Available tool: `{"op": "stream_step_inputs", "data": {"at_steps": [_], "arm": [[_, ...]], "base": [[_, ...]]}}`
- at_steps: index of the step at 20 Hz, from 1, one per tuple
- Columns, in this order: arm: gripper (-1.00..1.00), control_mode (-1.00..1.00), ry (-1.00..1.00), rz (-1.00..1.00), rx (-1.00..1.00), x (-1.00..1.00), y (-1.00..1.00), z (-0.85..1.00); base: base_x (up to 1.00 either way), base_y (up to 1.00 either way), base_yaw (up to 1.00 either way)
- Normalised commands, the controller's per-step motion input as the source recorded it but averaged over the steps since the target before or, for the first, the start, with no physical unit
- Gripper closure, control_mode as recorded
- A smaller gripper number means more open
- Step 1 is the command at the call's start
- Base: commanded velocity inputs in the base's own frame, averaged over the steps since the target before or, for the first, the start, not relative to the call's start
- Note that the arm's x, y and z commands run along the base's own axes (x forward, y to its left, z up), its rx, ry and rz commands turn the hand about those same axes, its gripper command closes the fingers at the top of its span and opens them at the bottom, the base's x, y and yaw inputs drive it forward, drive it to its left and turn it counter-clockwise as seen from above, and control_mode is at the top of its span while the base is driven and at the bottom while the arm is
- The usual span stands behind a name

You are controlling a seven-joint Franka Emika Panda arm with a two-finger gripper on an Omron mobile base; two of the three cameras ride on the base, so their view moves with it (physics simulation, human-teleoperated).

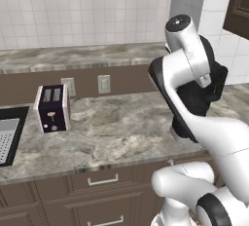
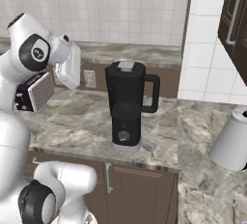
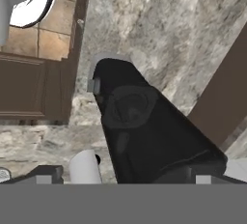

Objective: Close the lid blender by securely placing the lid on top.

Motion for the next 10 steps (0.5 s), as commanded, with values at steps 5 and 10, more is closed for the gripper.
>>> {"op": "stream_step_inputs", "data": {"at_steps": [5, 10], "arm": [[-1.0, -1.0, -0.13, 0.02, 0.0, -0.67, 0.21, -0.04], [-1.0, -1.0, -0.04, 0.04, 0.0, -0.47, 0.36, -0.18]], "base": [[0.0, 0.0, 0.0], [0.0, 0.0, 0.0]]}}
